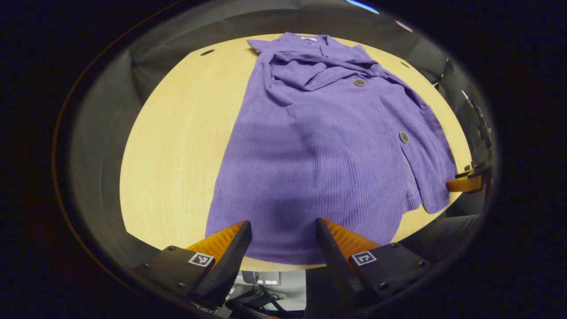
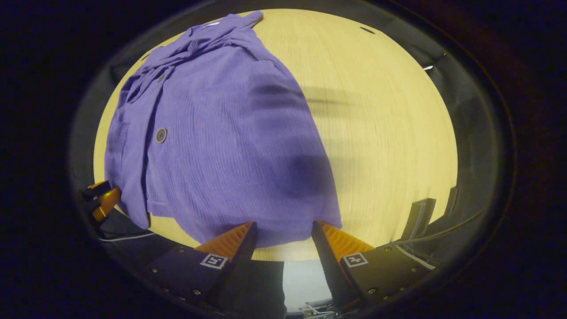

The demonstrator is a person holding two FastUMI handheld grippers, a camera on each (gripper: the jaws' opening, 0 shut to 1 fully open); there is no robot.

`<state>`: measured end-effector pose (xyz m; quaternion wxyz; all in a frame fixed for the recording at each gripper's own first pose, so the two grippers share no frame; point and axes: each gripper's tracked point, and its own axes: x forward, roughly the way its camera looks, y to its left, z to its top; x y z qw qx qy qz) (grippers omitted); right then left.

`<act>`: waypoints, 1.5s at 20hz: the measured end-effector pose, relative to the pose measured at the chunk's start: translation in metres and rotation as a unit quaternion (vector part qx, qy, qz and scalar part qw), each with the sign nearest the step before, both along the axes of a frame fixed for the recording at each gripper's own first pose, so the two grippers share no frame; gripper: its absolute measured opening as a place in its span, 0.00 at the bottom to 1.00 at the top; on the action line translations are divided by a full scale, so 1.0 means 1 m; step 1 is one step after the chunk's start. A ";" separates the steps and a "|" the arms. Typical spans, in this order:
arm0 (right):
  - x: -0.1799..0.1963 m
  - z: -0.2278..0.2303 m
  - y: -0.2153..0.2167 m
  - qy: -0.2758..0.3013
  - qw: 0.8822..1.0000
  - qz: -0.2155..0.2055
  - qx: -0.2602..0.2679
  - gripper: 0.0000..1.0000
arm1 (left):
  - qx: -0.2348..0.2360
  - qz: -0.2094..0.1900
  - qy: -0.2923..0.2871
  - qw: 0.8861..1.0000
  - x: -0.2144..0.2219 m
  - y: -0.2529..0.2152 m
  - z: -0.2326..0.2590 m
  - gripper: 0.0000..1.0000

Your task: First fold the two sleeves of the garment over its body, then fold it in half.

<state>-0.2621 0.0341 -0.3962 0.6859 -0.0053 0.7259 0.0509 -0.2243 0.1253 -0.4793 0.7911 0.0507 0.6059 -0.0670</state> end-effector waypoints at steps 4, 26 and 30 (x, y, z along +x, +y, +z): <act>-0.001 0.000 0.001 0.029 1.000 -0.009 -0.002 0.81 | 0.001 0.006 0.013 1.000 0.001 -0.001 -0.002 0.97; 0.007 -0.001 -0.002 0.028 0.999 0.009 -0.011 0.11 | -0.031 0.035 0.004 0.999 0.016 -0.020 -0.001 0.35; 0.007 0.006 -0.002 0.017 0.999 0.023 -0.017 0.01 | -0.023 0.029 0.014 0.999 0.015 -0.022 -0.001 0.07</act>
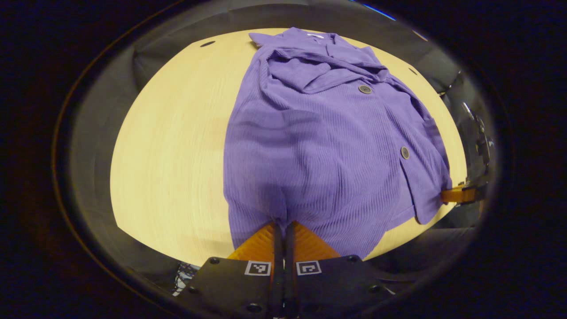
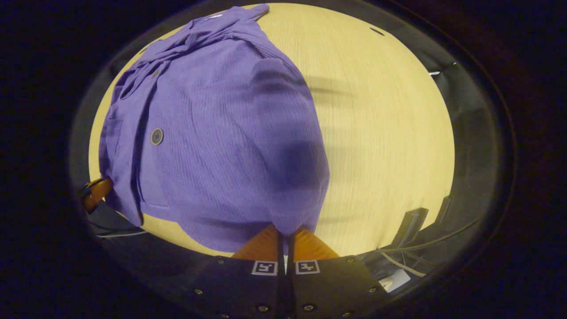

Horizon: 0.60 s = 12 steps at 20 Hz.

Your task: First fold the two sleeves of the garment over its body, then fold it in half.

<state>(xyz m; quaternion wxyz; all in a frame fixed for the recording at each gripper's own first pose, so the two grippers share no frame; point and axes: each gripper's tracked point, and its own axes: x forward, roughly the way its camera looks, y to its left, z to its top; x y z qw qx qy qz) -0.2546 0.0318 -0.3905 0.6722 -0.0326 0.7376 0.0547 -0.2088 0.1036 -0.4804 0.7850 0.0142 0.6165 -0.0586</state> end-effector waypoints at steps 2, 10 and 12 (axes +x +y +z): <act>0.000 -0.003 0.001 -0.005 1.000 0.001 0.001 0.01 | 0.000 -0.005 -0.009 1.000 0.000 -0.001 0.001 0.07; 0.034 0.026 0.019 -0.065 0.995 -0.052 0.051 0.01 | 0.013 -0.003 -0.053 0.999 0.016 -0.001 0.022 0.06; 0.053 0.039 0.026 -0.082 0.993 -0.057 0.061 0.00 | 0.000 0.017 -0.060 0.998 0.026 -0.004 0.034 0.07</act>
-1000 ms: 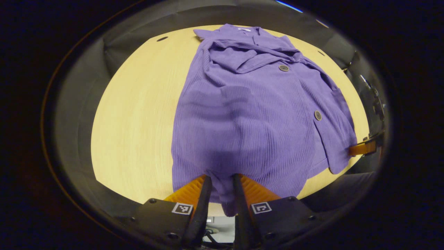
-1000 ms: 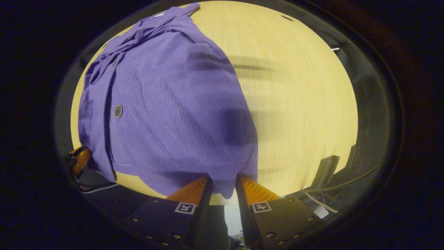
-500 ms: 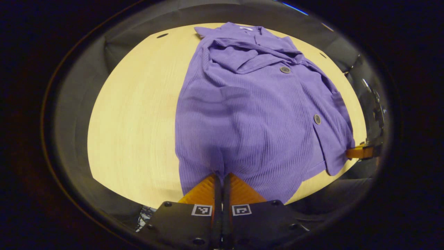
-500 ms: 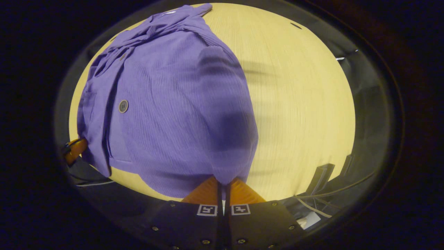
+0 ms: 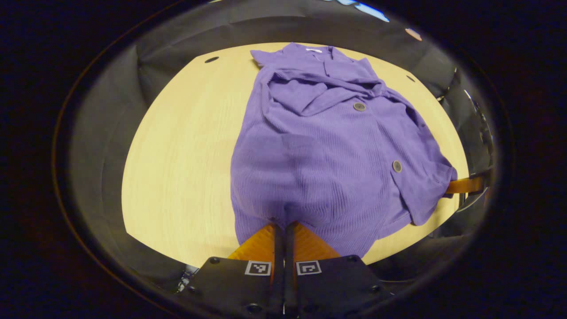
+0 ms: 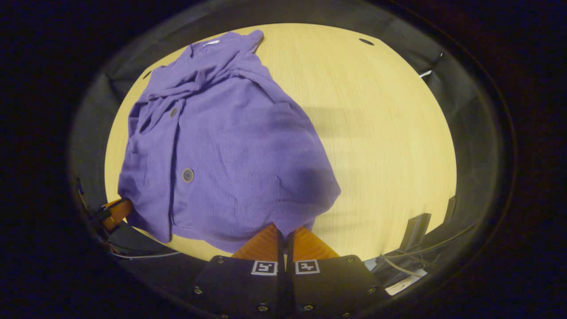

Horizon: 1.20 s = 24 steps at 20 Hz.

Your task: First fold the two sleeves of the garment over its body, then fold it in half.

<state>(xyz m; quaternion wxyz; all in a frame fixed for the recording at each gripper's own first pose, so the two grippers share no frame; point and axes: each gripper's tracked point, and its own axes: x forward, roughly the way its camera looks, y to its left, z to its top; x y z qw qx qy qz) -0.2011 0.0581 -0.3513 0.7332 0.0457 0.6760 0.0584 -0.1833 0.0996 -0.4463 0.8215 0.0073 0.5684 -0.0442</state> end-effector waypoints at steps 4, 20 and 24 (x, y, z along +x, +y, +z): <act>0.041 0.036 0.015 -0.048 0.999 -0.001 0.021 0.01 | -0.028 0.036 -0.028 0.999 0.033 -0.004 0.032 0.07; 0.224 0.139 0.020 -0.204 0.977 -0.024 0.055 0.01 | -0.058 0.068 -0.148 0.985 0.200 -0.005 0.152 0.07; 0.267 0.149 0.027 -0.231 0.971 -0.022 0.056 0.00 | -0.062 0.069 -0.168 0.981 0.243 -0.004 0.168 0.06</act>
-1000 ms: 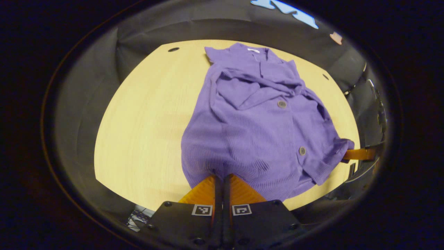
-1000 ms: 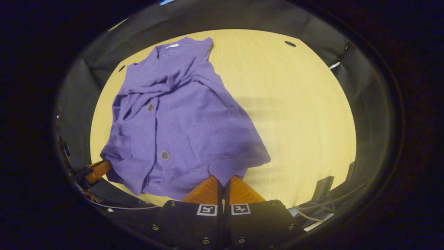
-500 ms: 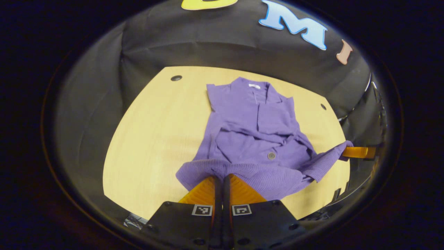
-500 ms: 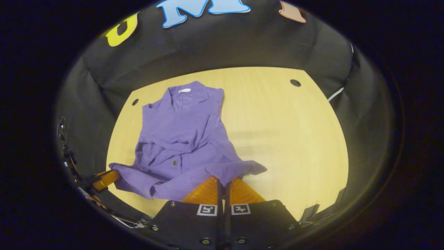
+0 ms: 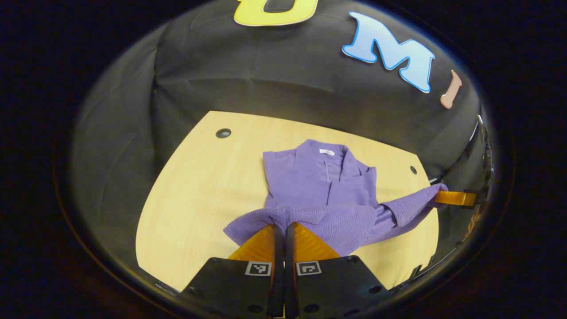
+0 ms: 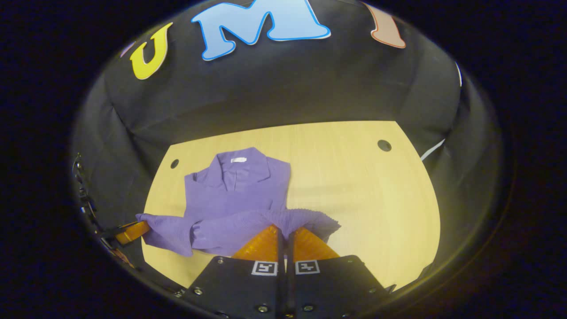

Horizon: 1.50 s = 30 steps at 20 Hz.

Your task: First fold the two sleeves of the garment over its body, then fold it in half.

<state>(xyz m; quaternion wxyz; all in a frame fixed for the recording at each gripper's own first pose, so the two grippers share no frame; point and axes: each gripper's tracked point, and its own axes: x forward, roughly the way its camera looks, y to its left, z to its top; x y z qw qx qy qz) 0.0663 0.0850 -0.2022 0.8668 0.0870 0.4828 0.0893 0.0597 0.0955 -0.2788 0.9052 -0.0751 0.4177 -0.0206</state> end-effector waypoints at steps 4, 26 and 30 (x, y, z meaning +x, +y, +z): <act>0.041 0.007 0.008 -0.021 1.000 -0.001 0.002 0.00 | 0.002 -0.004 -0.018 1.000 0.043 -0.003 0.013 0.06; 0.220 -0.047 0.032 -0.054 0.997 -0.051 0.012 0.00 | 0.050 -0.034 -0.056 0.997 0.233 -0.025 -0.022 0.06; 0.227 -0.085 0.034 -0.036 0.998 -0.046 -0.007 0.00 | 0.062 -0.035 -0.042 0.997 0.251 -0.027 -0.055 0.06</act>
